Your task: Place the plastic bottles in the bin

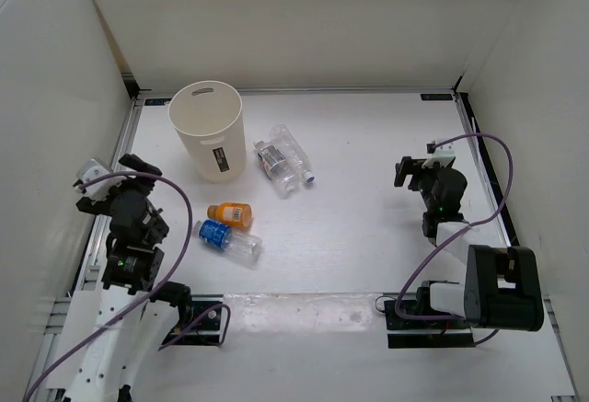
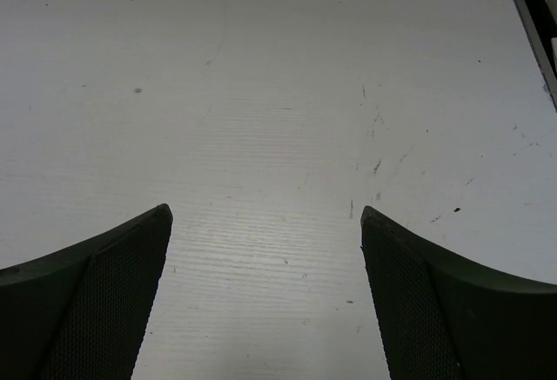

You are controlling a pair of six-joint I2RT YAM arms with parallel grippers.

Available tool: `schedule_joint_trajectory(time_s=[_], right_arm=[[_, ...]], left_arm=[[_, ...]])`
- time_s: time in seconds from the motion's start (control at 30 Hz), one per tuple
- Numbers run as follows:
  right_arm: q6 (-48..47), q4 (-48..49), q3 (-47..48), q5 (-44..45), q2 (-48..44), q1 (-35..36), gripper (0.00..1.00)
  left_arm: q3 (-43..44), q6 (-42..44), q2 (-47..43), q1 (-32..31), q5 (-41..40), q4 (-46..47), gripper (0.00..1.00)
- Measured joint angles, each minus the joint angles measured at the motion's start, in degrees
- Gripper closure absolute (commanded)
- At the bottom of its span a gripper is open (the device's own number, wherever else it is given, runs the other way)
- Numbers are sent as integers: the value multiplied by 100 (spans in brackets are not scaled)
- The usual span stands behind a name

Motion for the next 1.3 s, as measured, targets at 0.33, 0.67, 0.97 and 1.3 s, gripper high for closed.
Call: schedule_joint_trajectory(time_s=[0.33, 0.67, 0.97, 1.3], right_arm=[[-81, -343, 103, 66, -70, 229, 10], [-1687, -4308, 3320, -1121, -422, 319, 10], [-2428, -8026, 5628, -1580, 1285, 328, 10], [-2879, -9374, 5722, -1840, 1534, 168, 10]], left_arm=[[1471, -2079, 208, 181, 199, -2916, 0], [3152, -3536, 2369, 708, 3040, -3827, 0], [1099, -5637, 2494, 664, 4865, -3193, 0], [772, -7156, 3552, 151, 5274, -2013, 0]])
